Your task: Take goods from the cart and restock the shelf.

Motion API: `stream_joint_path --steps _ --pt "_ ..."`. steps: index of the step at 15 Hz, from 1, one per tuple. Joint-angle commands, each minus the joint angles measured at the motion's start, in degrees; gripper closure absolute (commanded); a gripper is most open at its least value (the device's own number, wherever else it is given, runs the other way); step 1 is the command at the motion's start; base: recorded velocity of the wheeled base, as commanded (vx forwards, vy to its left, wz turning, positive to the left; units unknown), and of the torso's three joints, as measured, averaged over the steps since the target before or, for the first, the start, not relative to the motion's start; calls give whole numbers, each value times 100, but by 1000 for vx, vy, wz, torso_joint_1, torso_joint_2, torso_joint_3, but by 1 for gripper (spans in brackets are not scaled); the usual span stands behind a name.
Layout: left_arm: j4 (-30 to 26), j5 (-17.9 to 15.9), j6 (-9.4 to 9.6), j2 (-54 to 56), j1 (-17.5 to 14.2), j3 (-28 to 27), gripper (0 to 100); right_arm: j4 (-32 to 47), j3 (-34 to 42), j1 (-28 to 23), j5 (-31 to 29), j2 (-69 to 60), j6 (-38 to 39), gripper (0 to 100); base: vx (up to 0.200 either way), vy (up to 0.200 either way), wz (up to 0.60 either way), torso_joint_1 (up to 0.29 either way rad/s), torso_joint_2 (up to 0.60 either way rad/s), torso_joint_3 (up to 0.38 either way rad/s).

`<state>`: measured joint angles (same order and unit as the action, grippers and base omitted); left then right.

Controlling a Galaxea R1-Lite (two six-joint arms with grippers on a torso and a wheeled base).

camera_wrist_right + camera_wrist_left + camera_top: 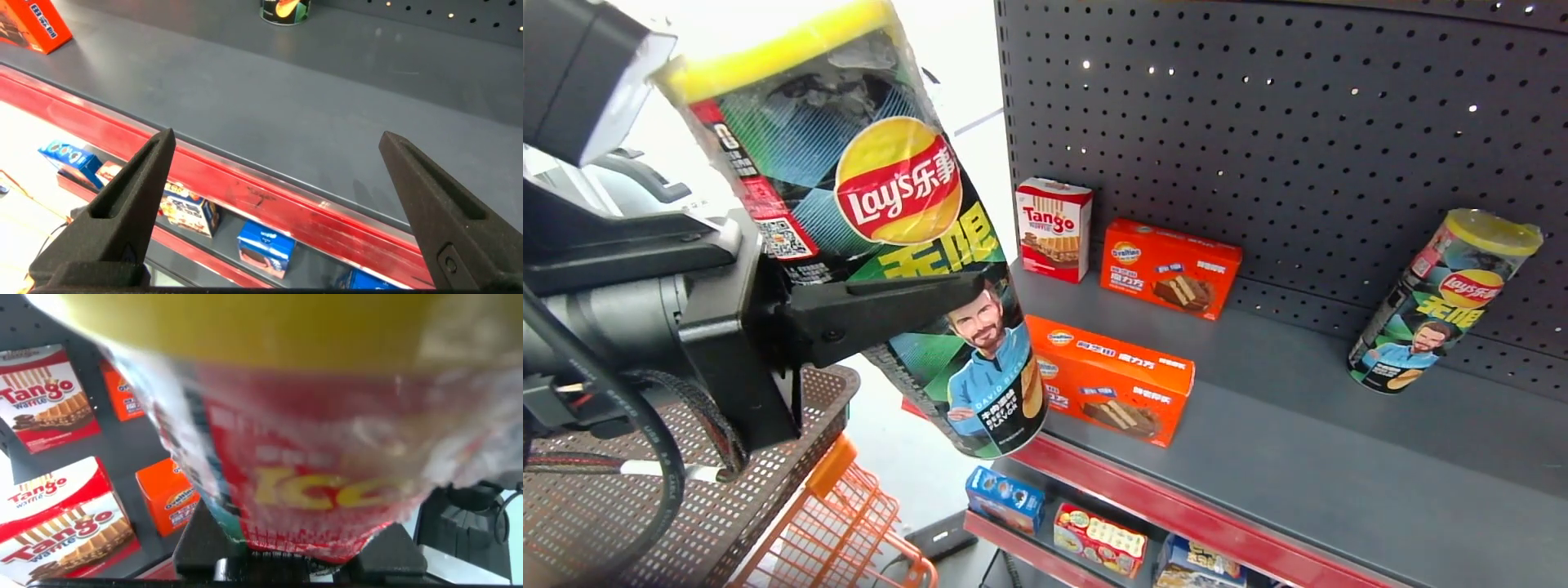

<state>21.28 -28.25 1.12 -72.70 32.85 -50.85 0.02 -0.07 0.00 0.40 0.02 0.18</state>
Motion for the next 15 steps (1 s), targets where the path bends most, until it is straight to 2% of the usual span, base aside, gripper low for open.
stream_joint_path --steps 1,15 --pt "16 -6 2 -42 2 -4 100 -2 7 0 4 6 -1 0 0 0 0 0 0 0" --pt "130 -14 28 -376 -60 -92 100 -2 7 0 4 6 -1 0 0 0 0 0 0 0"
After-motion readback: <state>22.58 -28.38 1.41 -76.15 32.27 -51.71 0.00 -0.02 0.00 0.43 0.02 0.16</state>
